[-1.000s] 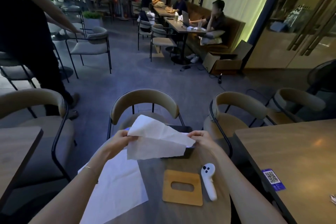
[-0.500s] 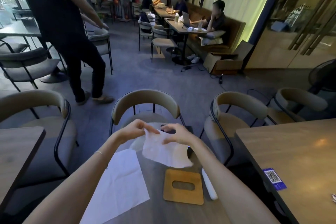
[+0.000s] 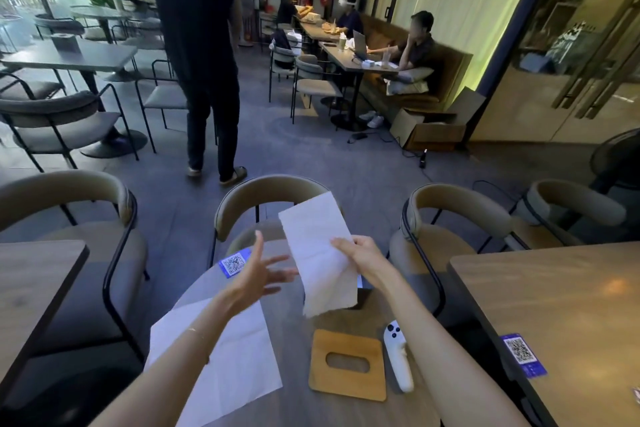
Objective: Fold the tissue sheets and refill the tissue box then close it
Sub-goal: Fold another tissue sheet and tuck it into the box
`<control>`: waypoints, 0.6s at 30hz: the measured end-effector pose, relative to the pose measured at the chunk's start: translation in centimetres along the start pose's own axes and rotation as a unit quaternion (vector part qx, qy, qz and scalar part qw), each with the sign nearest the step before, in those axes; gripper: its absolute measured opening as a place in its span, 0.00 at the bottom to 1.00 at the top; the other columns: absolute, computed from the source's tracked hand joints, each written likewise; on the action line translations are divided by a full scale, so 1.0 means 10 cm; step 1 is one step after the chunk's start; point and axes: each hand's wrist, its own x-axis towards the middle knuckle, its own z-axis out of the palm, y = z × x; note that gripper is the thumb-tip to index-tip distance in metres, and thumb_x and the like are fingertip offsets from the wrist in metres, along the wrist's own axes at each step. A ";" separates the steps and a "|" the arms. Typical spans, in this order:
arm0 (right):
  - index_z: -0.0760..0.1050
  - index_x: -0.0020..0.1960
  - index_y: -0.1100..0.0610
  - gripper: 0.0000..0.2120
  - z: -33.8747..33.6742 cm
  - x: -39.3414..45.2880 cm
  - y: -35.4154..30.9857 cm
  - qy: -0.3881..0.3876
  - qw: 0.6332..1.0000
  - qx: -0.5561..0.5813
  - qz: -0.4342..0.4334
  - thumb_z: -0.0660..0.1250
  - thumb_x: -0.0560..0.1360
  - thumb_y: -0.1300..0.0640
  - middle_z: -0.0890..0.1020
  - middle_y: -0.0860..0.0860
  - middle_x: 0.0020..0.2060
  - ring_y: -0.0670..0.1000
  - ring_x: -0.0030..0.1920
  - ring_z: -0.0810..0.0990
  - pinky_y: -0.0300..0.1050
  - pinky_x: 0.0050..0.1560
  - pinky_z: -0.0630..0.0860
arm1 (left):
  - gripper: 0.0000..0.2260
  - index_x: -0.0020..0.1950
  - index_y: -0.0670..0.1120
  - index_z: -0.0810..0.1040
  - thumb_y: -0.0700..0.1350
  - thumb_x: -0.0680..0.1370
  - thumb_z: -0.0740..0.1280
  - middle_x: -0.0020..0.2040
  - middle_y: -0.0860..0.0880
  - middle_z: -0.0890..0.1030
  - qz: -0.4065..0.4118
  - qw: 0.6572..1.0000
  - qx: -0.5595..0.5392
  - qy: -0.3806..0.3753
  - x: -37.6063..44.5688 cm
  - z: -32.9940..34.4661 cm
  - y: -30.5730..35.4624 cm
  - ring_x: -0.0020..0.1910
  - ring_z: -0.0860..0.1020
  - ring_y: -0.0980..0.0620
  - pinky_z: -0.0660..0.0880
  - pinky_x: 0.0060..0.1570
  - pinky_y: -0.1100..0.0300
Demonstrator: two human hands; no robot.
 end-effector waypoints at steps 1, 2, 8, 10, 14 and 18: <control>0.79 0.46 0.62 0.11 -0.01 0.00 0.03 0.003 1.000 0.000 0.010 0.70 0.73 0.53 0.82 0.58 0.44 0.54 0.42 0.79 0.47 0.43 0.75 | 0.37 0.64 0.50 0.73 0.73 0.72 0.43 0.53 0.42 0.83 0.005 1.000 -0.005 0.002 -0.01 0.10 -0.05 0.56 0.79 0.46 0.67 0.64 0.48; 0.79 0.48 0.63 0.12 -0.01 -0.01 0.06 0.011 1.000 -0.004 0.019 0.70 0.74 0.53 0.82 0.57 0.44 0.54 0.42 0.80 0.47 0.43 0.77 | 0.35 0.66 0.51 0.70 0.72 0.71 0.48 0.55 0.43 0.83 0.021 1.000 0.002 0.007 -0.02 0.19 -0.07 0.57 0.79 0.46 0.68 0.65 0.48; 0.77 0.58 0.64 0.19 -0.10 -0.08 0.18 -0.021 0.998 0.021 0.048 0.73 0.71 0.55 0.83 0.60 0.53 0.59 0.52 0.82 0.54 0.54 0.79 | 0.36 0.77 0.50 0.54 0.41 0.75 0.70 0.59 0.42 0.80 0.097 0.992 0.072 0.019 -0.03 0.36 -0.03 0.53 0.80 0.49 0.74 0.59 0.52; 0.77 0.59 0.64 0.17 -0.13 -0.09 0.21 -0.057 0.996 0.021 0.058 0.72 0.71 0.61 0.81 0.62 0.57 0.61 0.57 0.80 0.56 0.60 0.77 | 0.36 0.77 0.49 0.53 0.41 0.75 0.69 0.62 0.42 0.79 0.093 0.991 0.086 0.029 -0.03 0.35 0.01 0.54 0.78 0.48 0.71 0.62 0.50; 0.74 0.63 0.65 0.20 -0.16 -0.06 0.25 -0.063 0.996 0.017 0.060 0.70 0.72 0.67 0.79 0.63 0.61 0.62 0.59 0.79 0.53 0.58 0.78 | 0.37 0.77 0.51 0.51 0.40 0.75 0.69 0.65 0.39 0.77 0.090 0.990 0.107 0.019 -0.02 0.33 0.04 0.54 0.77 0.49 0.69 0.65 0.49; 0.60 0.72 0.47 0.40 -0.11 -0.04 0.27 -0.004 0.999 -0.019 0.034 0.74 0.67 0.66 0.76 0.58 0.61 0.60 0.59 0.78 0.53 0.53 0.80 | 0.29 0.72 0.50 0.61 0.40 0.75 0.69 0.52 0.44 0.80 0.131 0.976 0.175 0.015 0.01 0.31 0.04 0.48 0.80 0.53 0.75 0.53 0.60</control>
